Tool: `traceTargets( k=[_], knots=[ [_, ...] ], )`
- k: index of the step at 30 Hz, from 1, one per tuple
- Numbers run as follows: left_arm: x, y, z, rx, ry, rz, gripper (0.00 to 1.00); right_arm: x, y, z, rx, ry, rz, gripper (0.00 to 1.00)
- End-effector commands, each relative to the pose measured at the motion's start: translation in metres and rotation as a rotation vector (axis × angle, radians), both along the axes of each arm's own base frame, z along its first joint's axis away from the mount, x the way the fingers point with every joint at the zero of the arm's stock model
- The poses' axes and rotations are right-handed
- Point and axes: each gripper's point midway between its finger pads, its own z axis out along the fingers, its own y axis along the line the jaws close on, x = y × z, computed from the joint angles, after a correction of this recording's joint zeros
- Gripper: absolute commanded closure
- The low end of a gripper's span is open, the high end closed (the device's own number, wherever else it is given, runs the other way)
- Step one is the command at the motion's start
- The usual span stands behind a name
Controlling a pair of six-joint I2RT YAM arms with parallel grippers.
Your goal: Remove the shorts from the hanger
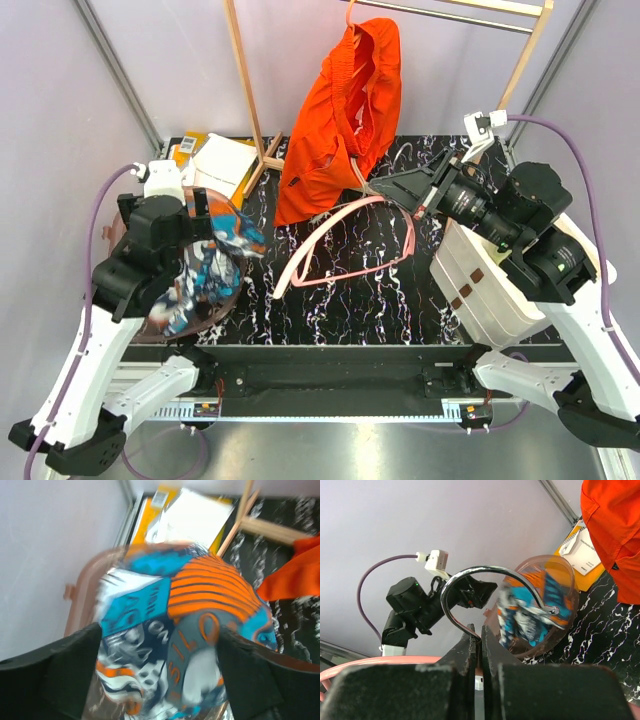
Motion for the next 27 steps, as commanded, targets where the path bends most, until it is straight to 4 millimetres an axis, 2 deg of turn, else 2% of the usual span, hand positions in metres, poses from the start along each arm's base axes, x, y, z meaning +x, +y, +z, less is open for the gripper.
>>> traceTargets(
  k=[1,3,5,6,8,9,13,14,15,16,17,19,20,23,24,25,26,27],
  knots=[
    [-0.007,0.005,0.024,-0.101,-0.066,0.048,0.01,-0.005,0.004,0.016,0.044,-0.043,0.039,1.0],
    [-0.012,-0.01,0.032,-0.166,-0.067,-0.038,0.01,-0.004,0.006,0.013,0.036,-0.04,0.045,1.0],
    [-0.021,-0.024,0.052,-0.244,-0.11,-0.133,0.01,-0.003,0.012,0.008,0.014,-0.041,0.069,1.0],
    [-0.026,-0.045,0.056,-0.294,-0.105,-0.252,0.01,-0.002,0.015,0.005,0.003,-0.043,0.082,1.0],
    [-0.035,-0.068,0.07,-0.364,-0.134,-0.386,0.01,0.0,0.024,-0.005,-0.045,-0.054,0.128,1.0],
    [-0.045,-0.09,0.073,-0.408,-0.119,-0.517,0.02,-0.002,0.029,-0.008,-0.065,-0.065,0.162,1.0],
    [-0.07,-0.14,0.078,-0.543,-0.086,-0.803,0.04,0.005,0.046,-0.033,-0.185,-0.088,0.251,1.0],
    [-0.072,-0.151,0.077,-0.589,-0.085,-0.851,0.05,0.007,0.048,-0.041,-0.227,-0.115,0.263,1.0],
    [-0.083,-0.165,0.075,-0.625,-0.057,-0.948,0.07,0.009,0.049,-0.045,-0.25,-0.128,0.272,1.0],
    [-0.086,-0.172,0.081,-0.651,-0.083,-1.002,0.08,0.011,0.048,-0.054,-0.3,-0.157,0.276,1.0],
    [-0.09,-0.183,0.07,-0.712,-0.022,-1.042,0.09,0.013,0.047,-0.059,-0.327,-0.173,0.272,1.0],
    [-0.091,-0.192,0.071,-0.767,-0.02,-1.083,0.13,0.02,0.044,-0.074,-0.406,-0.207,0.263,1.0],
    [-0.093,-0.198,0.057,-0.83,0.039,-1.087,0.15,0.022,0.044,-0.08,-0.432,-0.22,0.263,1.0],
    [-0.098,-0.208,0.057,-0.929,0.049,-1.135,0.18,0.03,0.045,-0.109,-0.528,-0.257,0.279,1.0],
    [-0.096,-0.21,0.046,-0.947,0.069,-1.128,0.18,0.034,0.046,-0.124,-0.56,-0.246,0.286,1.0],
    [-0.099,-0.211,0.053,-0.973,0.038,-1.143,0.18,0.035,0.048,-0.129,-0.583,-0.282,0.293,1.0],
    [-0.101,-0.213,0.053,-0.986,0.036,-1.155,0.18,0.036,0.049,-0.144,-0.607,-0.274,0.305,1.0],
    [-0.101,-0.215,0.05,-1.003,0.042,-1.158,0.18,0.037,0.05,-0.15,-0.623,-0.294,0.312,1.0]
  ],
)
